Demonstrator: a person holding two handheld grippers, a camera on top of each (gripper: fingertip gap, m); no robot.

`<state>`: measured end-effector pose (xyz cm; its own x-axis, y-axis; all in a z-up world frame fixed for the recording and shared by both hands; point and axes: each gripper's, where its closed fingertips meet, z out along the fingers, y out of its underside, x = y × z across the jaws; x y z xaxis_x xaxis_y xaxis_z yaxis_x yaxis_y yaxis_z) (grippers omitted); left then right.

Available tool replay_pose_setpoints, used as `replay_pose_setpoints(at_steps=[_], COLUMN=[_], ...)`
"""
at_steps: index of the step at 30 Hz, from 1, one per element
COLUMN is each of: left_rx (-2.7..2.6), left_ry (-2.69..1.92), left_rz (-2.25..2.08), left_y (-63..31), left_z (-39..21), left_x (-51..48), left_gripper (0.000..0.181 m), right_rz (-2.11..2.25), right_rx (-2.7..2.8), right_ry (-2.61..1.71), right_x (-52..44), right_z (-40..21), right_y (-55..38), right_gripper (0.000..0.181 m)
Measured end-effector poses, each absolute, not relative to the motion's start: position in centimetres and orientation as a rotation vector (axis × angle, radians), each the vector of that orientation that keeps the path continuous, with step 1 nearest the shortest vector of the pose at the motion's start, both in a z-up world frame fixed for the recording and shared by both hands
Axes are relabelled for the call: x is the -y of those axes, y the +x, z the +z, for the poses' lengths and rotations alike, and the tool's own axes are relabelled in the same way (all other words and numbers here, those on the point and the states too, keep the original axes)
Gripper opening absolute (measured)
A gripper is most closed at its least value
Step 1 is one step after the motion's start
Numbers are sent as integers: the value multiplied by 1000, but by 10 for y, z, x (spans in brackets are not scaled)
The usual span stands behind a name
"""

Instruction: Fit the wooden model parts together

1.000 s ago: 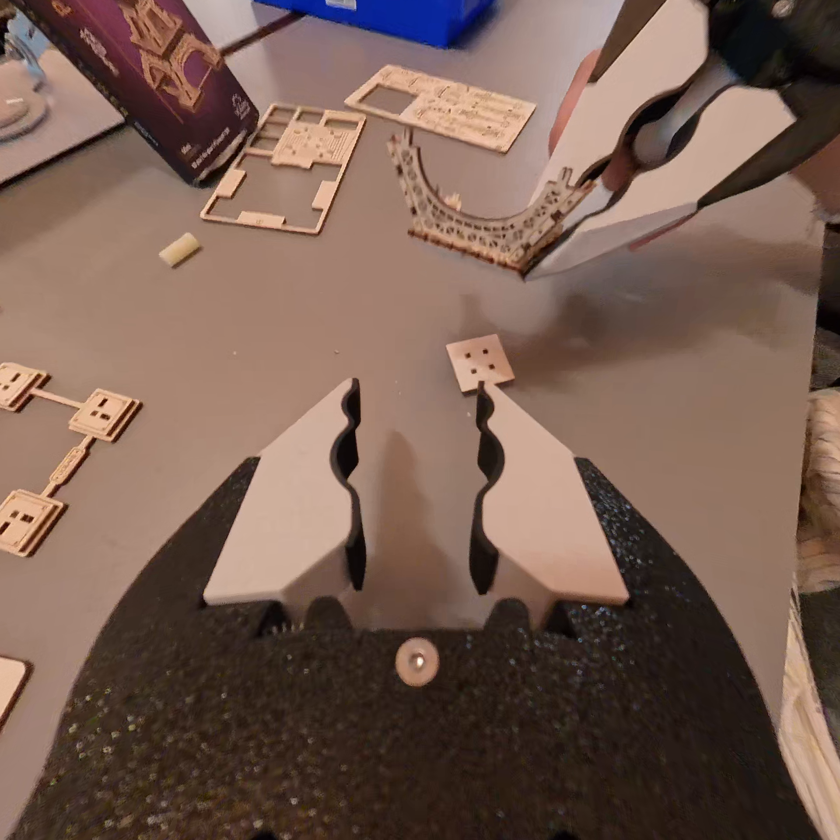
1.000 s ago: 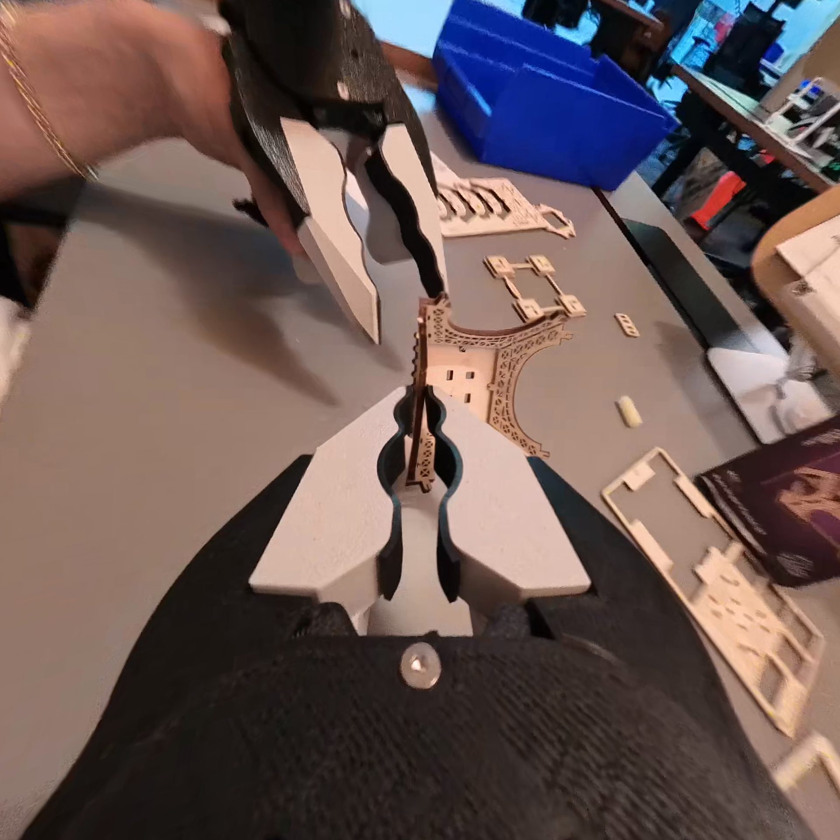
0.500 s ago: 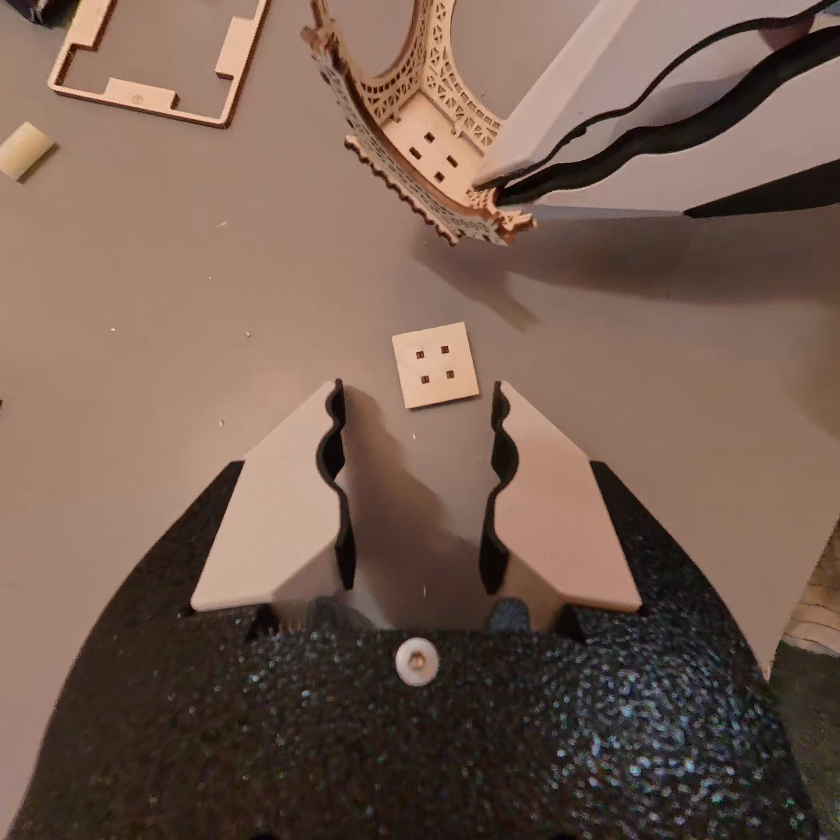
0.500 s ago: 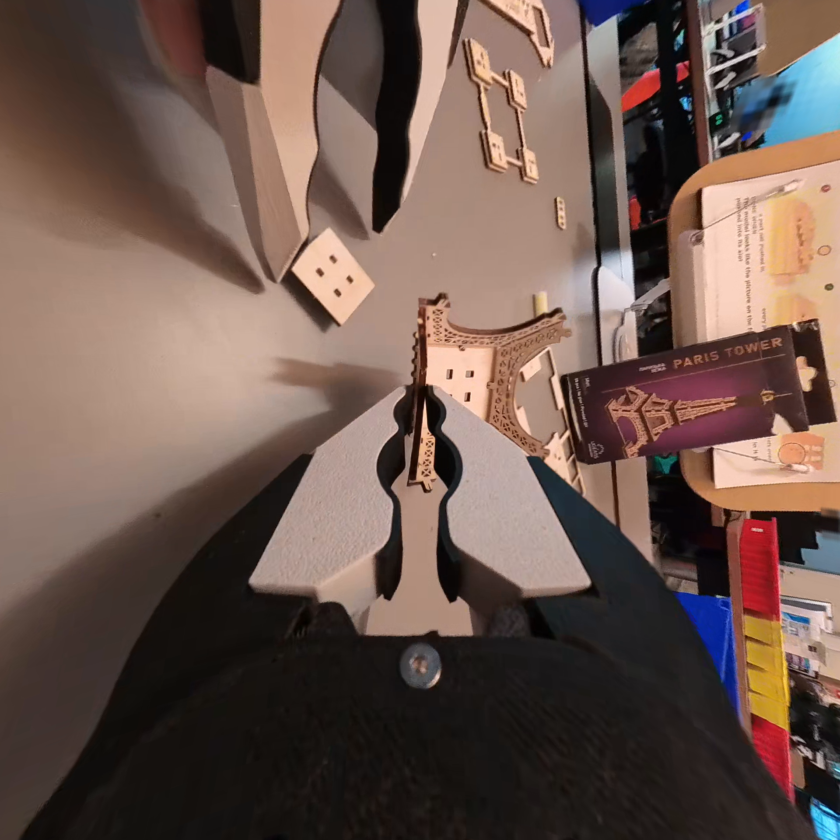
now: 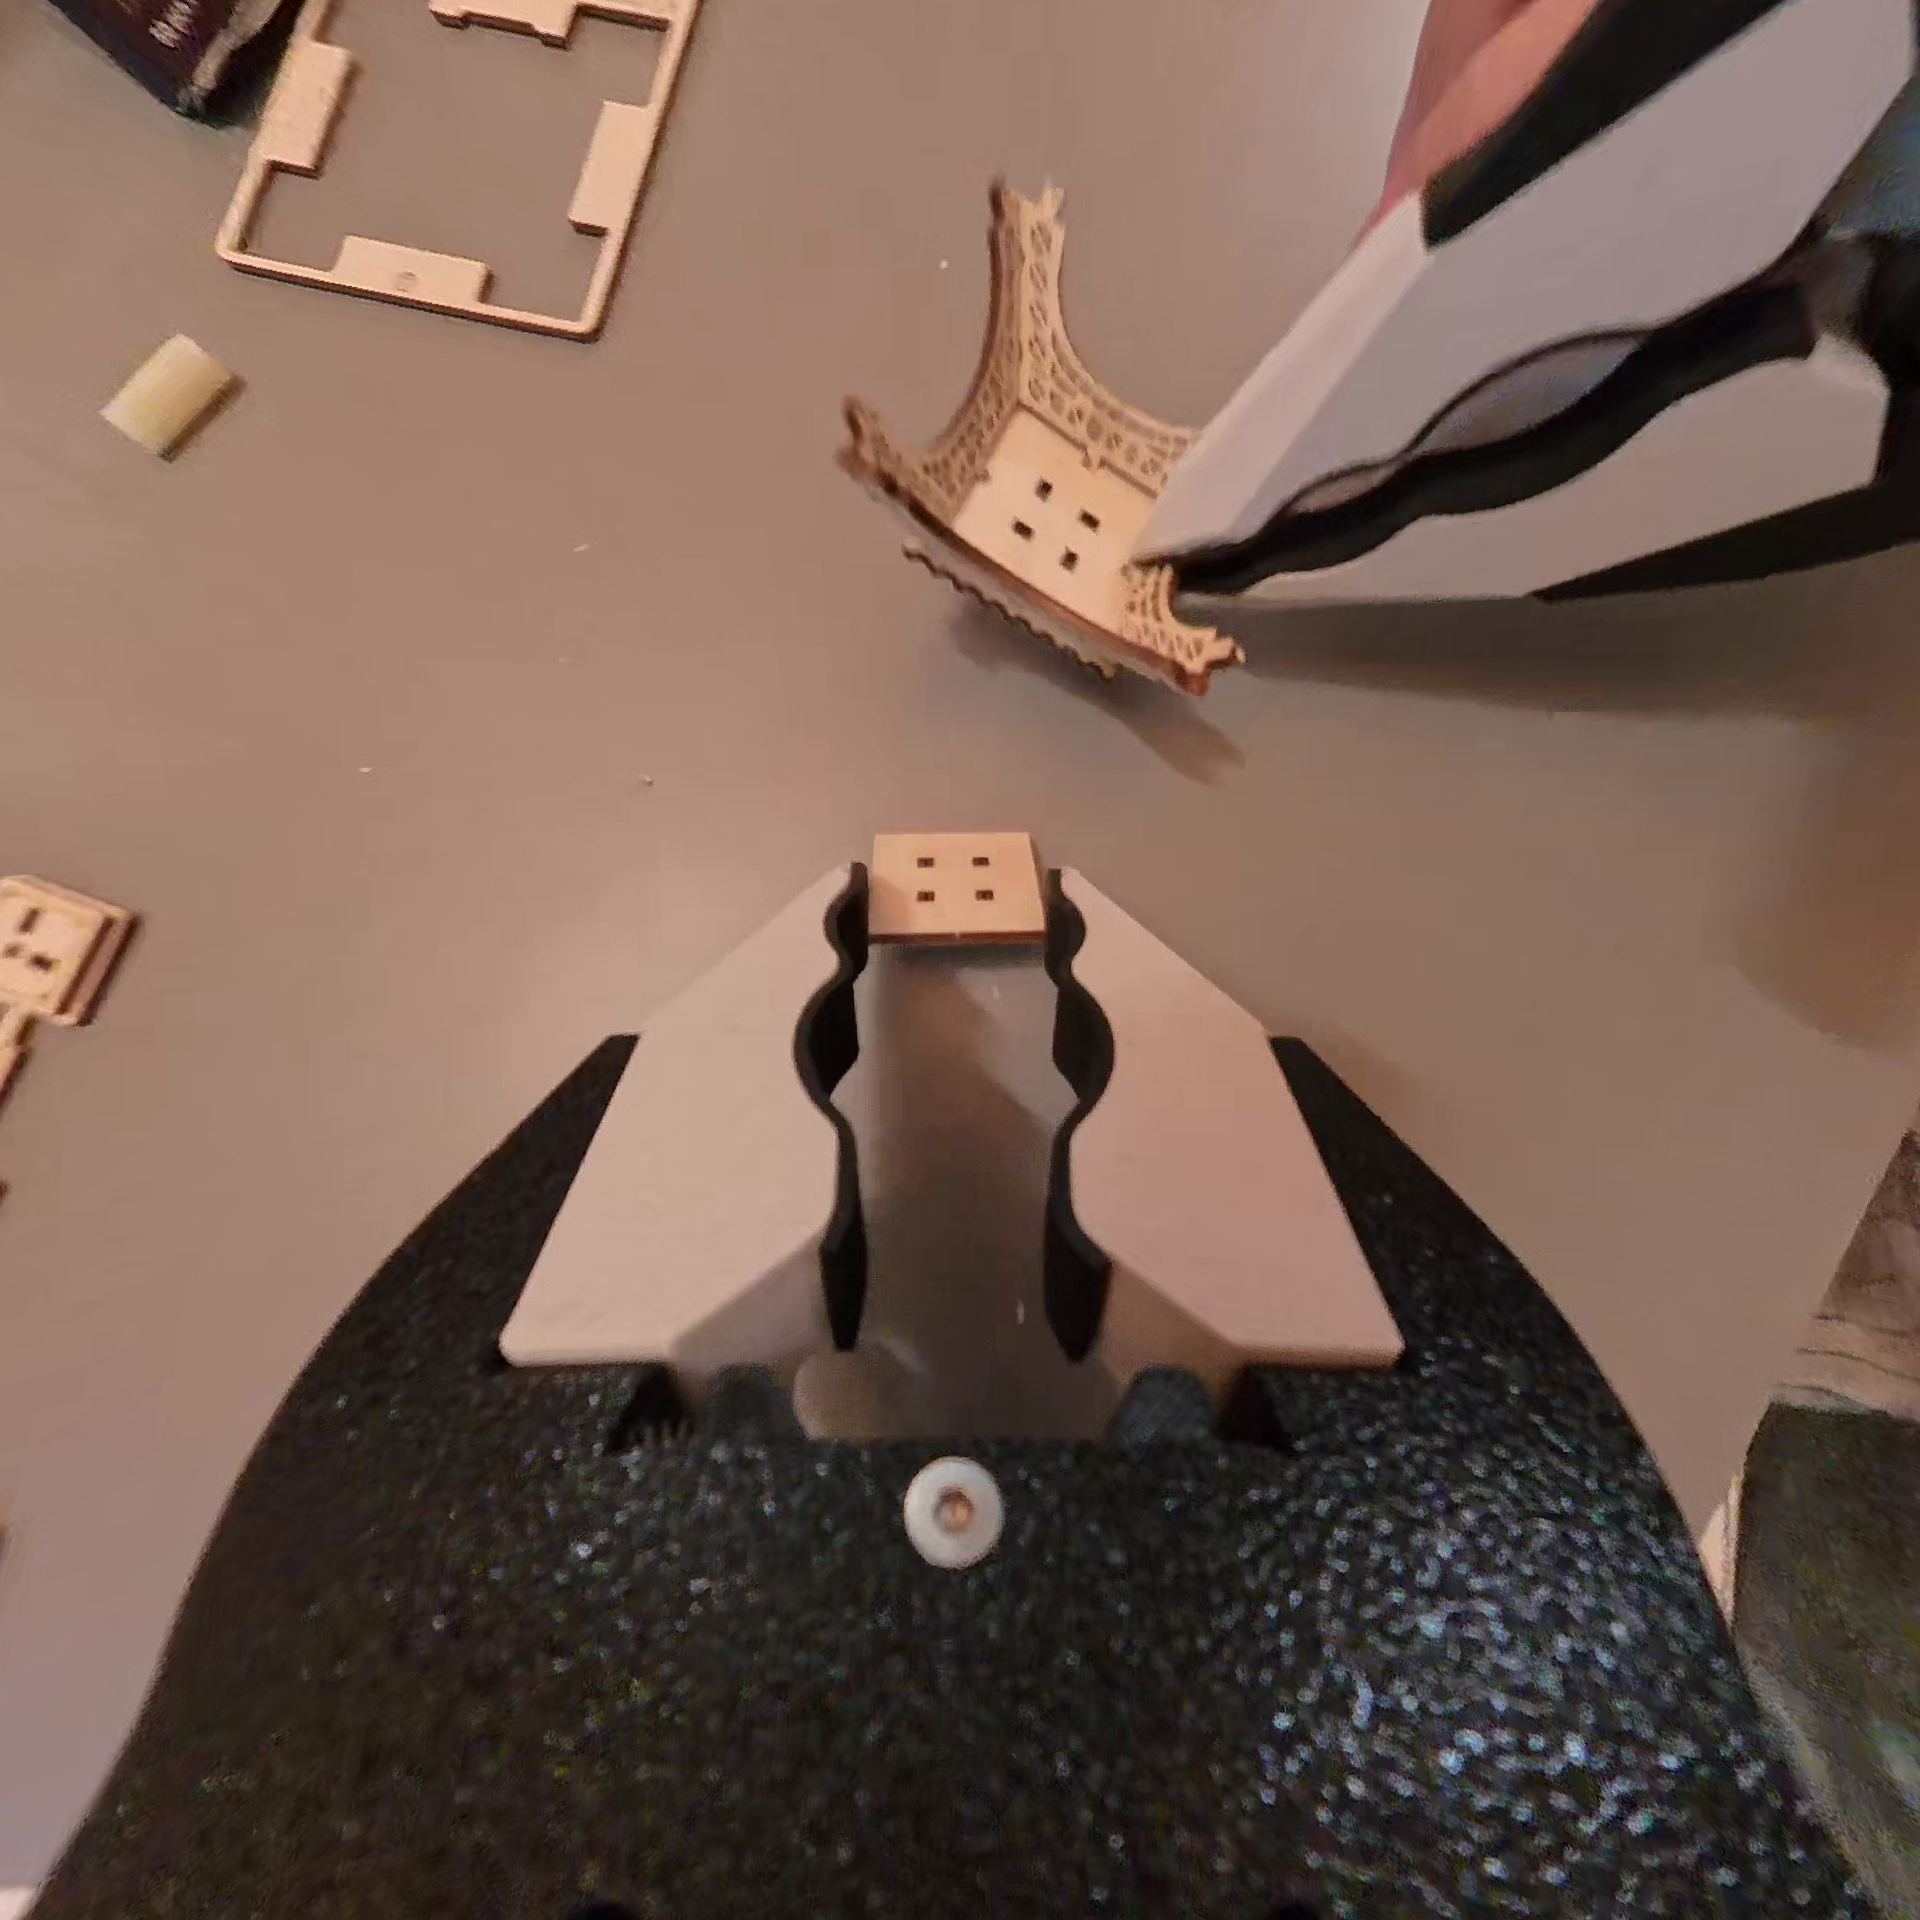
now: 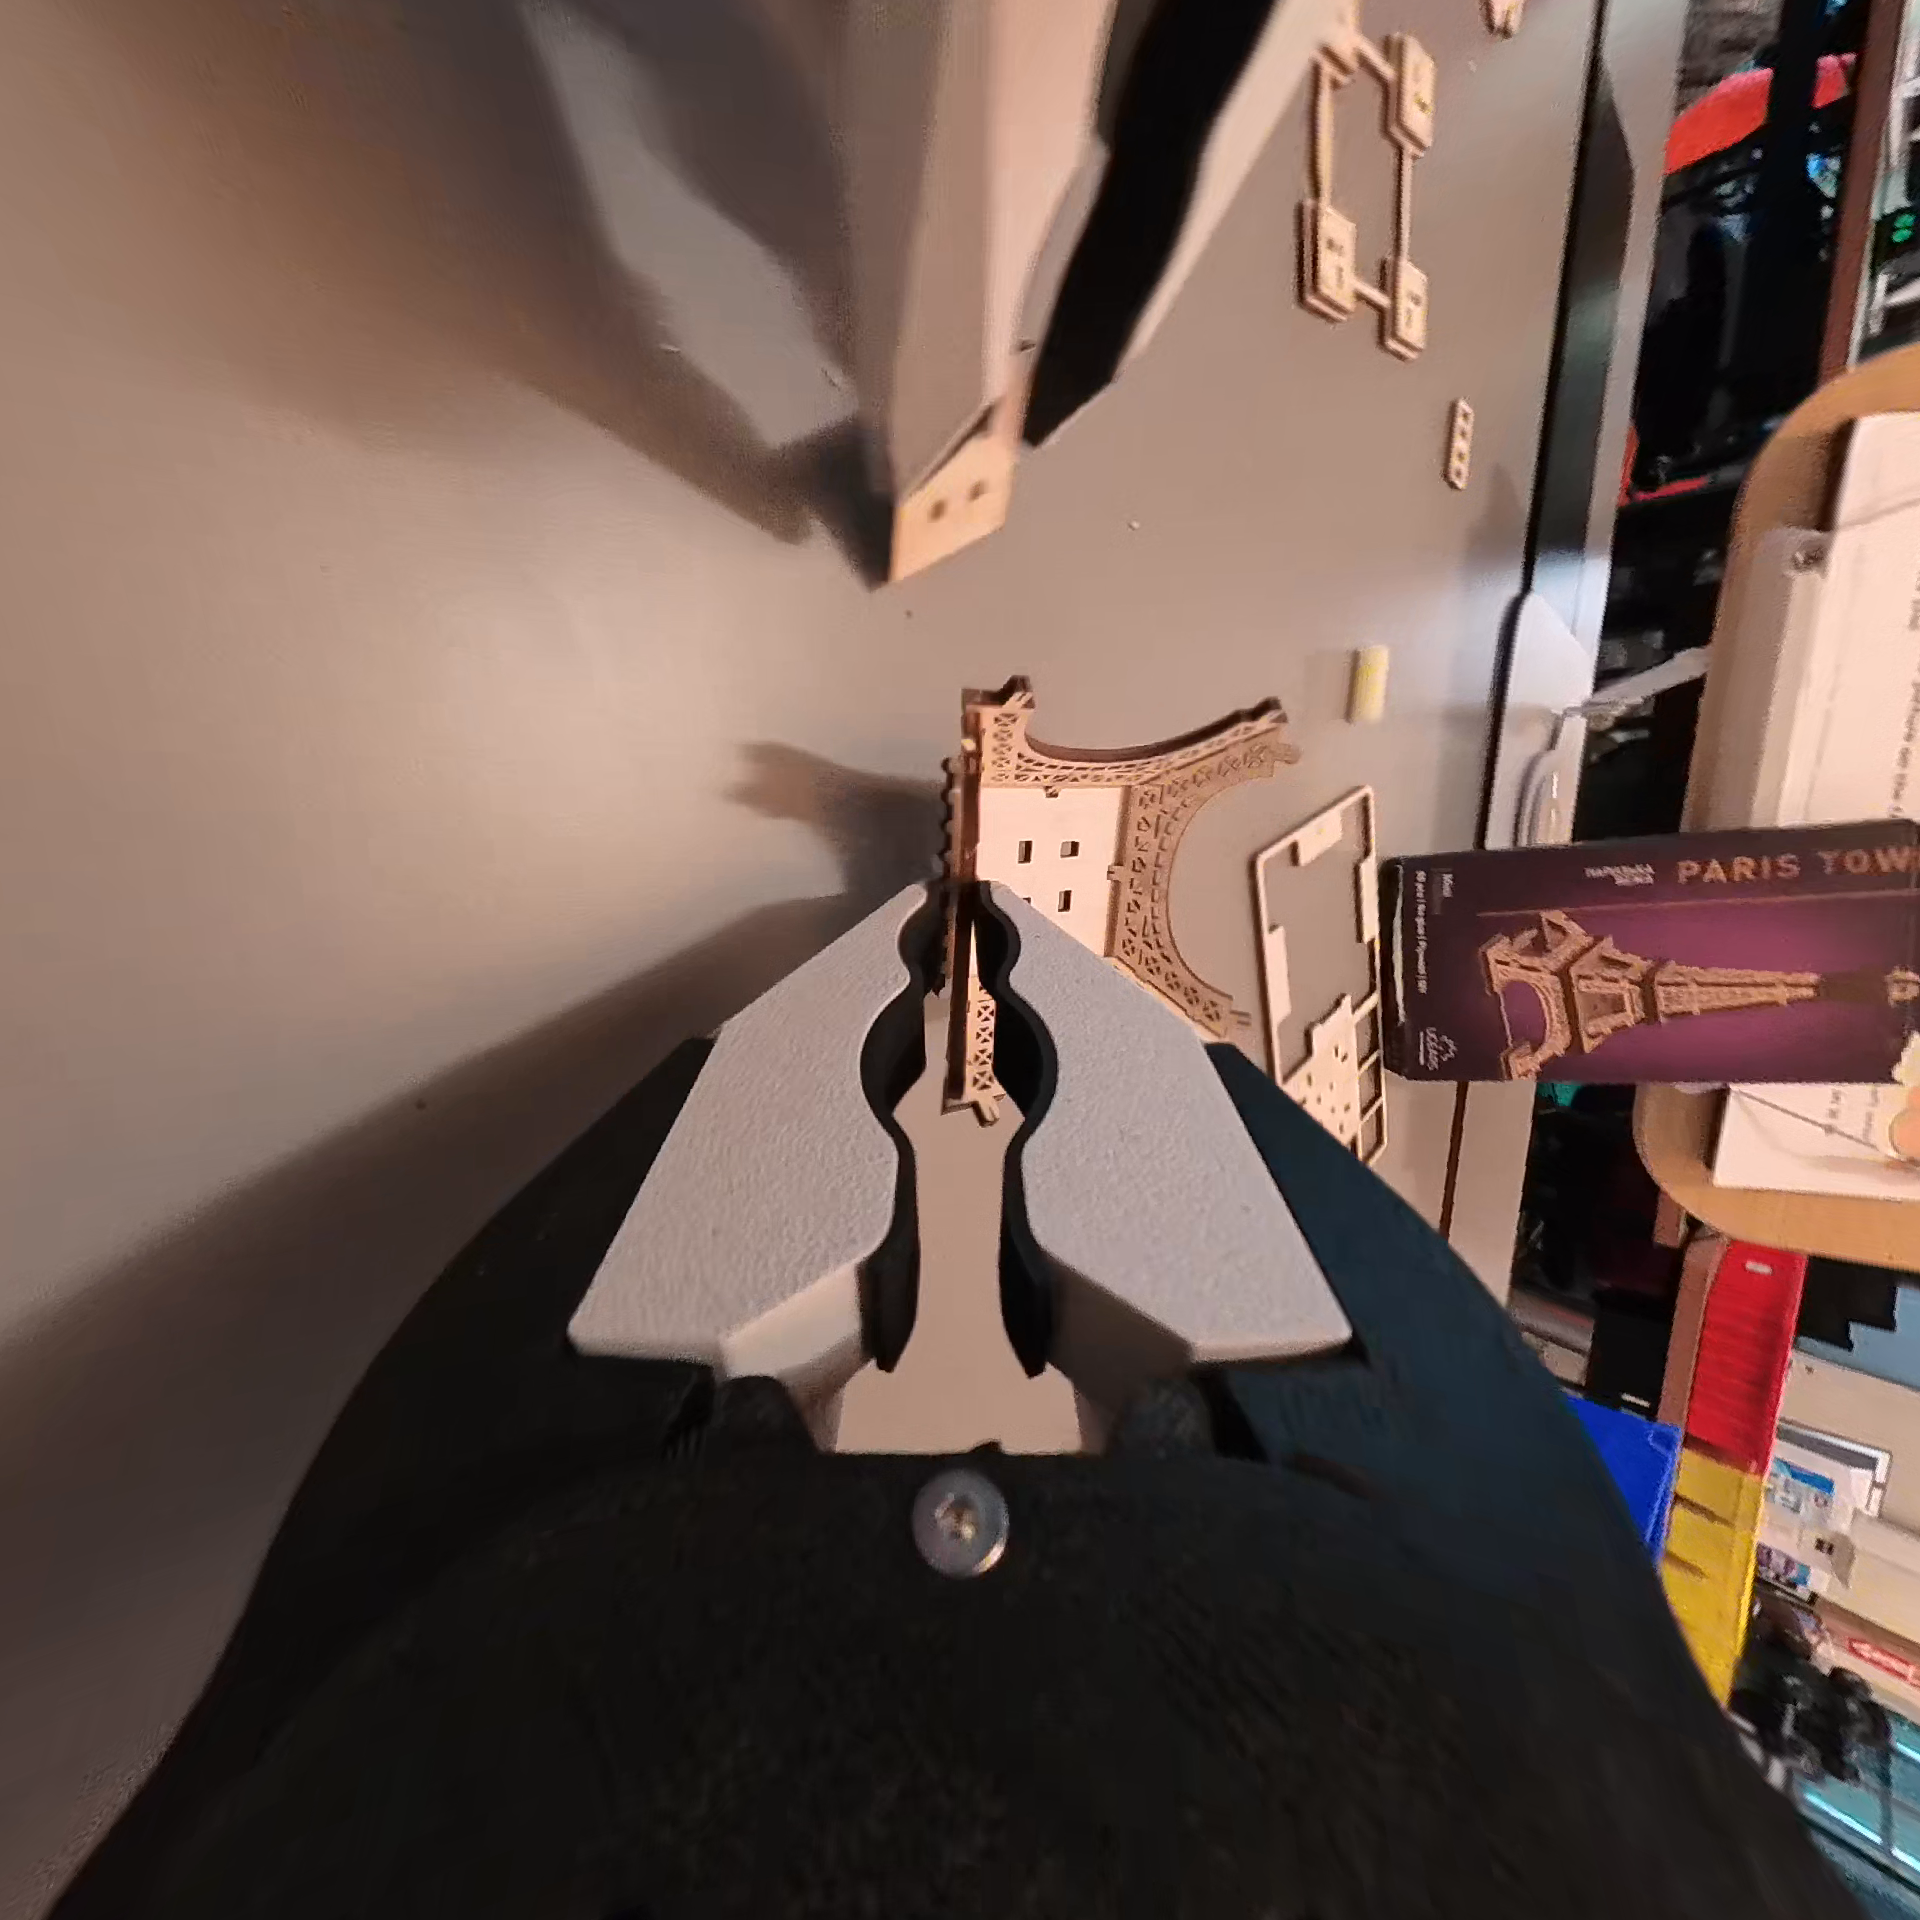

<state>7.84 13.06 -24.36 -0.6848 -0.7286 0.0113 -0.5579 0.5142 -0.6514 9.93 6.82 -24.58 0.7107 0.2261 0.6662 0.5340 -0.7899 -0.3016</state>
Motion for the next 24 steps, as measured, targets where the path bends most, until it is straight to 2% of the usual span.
replay_pose_setpoints(at_steps=[9,17,24], left_rx=[-2399,-2473,-2564], left_ry=[-816,-620,-527], left_rz=[-1141,-1158,-1152], left_y=[89,99,102], left_z=[-188,-211,-230], left_x=[-119,-92,-81], left_gripper=[31,31,31], right_rz=[-742,-746,-707], right_rx=[724,692,449], right_ry=[-2472,-2440,-2298], right_x=[-86,-80,-57], right_z=[-257,-247,-208], right_y=[80,79,84], right_gripper=[5,20,16])
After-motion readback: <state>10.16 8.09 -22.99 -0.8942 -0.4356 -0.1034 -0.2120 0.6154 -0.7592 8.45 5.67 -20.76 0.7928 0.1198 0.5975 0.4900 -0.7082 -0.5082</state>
